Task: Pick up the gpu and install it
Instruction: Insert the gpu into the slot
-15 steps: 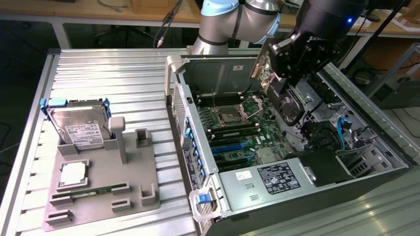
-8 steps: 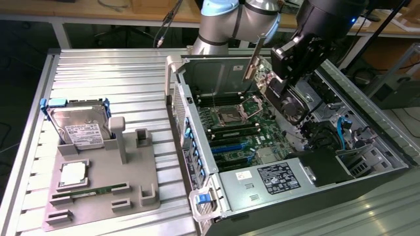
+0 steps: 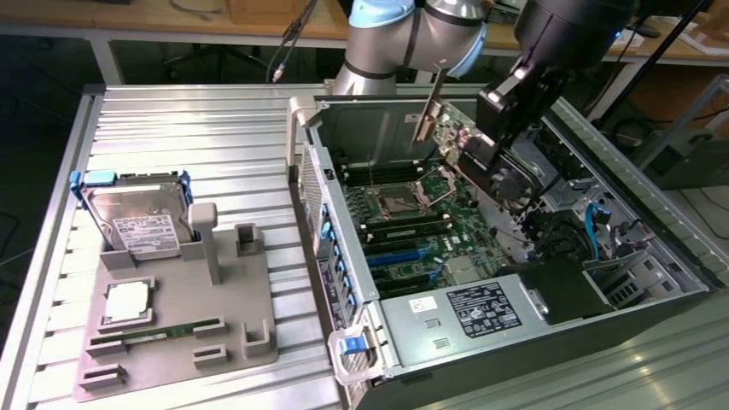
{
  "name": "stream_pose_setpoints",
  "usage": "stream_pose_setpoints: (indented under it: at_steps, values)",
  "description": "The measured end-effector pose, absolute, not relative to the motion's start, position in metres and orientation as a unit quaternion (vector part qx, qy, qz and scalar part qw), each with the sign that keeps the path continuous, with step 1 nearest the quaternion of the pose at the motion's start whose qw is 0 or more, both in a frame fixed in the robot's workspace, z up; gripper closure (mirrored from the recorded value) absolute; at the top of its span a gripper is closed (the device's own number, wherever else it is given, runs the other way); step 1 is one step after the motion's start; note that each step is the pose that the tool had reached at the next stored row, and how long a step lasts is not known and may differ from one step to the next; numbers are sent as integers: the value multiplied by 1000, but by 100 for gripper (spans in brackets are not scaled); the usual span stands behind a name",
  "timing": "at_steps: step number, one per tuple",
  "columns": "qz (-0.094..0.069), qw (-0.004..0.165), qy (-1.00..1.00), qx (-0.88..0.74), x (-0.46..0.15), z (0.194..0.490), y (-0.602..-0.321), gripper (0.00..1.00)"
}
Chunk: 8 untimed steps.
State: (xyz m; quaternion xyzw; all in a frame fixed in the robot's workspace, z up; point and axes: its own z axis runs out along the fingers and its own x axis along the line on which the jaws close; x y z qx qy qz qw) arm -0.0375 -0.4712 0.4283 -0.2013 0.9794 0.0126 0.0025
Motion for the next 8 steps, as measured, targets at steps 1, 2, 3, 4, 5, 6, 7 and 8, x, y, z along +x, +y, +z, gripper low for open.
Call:
stream_pose_setpoints:
  at_steps: [1,2,3,4,5,6,7,8]
  values:
    - [13,2,977,-212,-38,428,-471,73]
    - [13,2,975,-221,-38,428,-471,73]
    - [13,2,972,-233,-38,428,-471,73]
    - [13,2,970,-241,-38,428,-471,73]
    - [13,2,967,-254,-38,428,-471,73]
    - [13,2,965,-263,-38,428,-471,73]
    - [13,2,962,-272,-38,428,-471,73]
    - [13,1,960,-280,-38,428,-471,73]
